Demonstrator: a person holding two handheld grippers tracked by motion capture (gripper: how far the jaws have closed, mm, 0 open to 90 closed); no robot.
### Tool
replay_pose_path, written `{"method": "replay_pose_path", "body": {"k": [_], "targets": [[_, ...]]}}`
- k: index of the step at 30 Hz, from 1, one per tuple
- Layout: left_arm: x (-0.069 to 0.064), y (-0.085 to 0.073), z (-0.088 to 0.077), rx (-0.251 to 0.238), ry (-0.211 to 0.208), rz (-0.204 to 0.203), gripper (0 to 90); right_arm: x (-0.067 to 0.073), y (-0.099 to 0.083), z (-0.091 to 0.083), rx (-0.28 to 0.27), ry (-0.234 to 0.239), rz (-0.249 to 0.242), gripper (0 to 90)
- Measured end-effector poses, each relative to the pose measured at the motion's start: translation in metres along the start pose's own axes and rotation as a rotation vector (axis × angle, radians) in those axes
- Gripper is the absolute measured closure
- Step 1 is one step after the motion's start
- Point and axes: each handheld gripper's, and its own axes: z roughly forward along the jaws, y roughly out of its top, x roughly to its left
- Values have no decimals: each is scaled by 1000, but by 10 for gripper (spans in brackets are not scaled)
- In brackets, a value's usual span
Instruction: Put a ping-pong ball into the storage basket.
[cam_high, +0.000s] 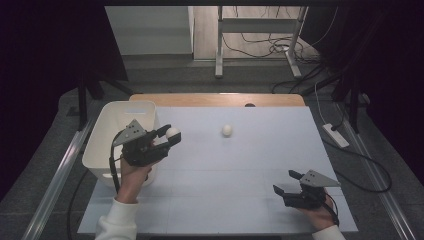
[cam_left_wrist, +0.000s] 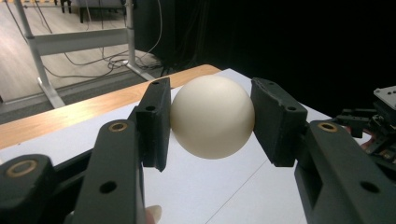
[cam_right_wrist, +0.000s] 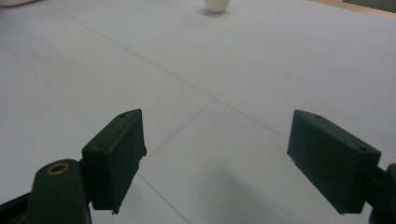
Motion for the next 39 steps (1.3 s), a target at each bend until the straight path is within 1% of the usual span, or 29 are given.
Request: {"method": "replay_pose_path", "body": {"k": [6, 12, 13, 21, 33, 39], "targets": [[6, 1, -2, -2, 19, -19, 503, 0, 0, 0, 0, -1, -2, 188], [11, 6, -6, 3, 42, -9, 503, 0, 0, 0, -3, 1, 0, 188], [11, 7, -6, 0, 45, -13, 503, 0, 0, 0, -3, 1, 1, 188], [19, 9, -8, -3, 51, -30, 503, -1, 0, -1, -2, 0, 2, 188], [26, 12, -8, 8, 77, -33, 503, -1, 0, 0, -3, -4, 6, 188], [32, 13, -7, 13, 96, -45, 503, -1, 0, 0, -5, -9, 7, 188]]}}
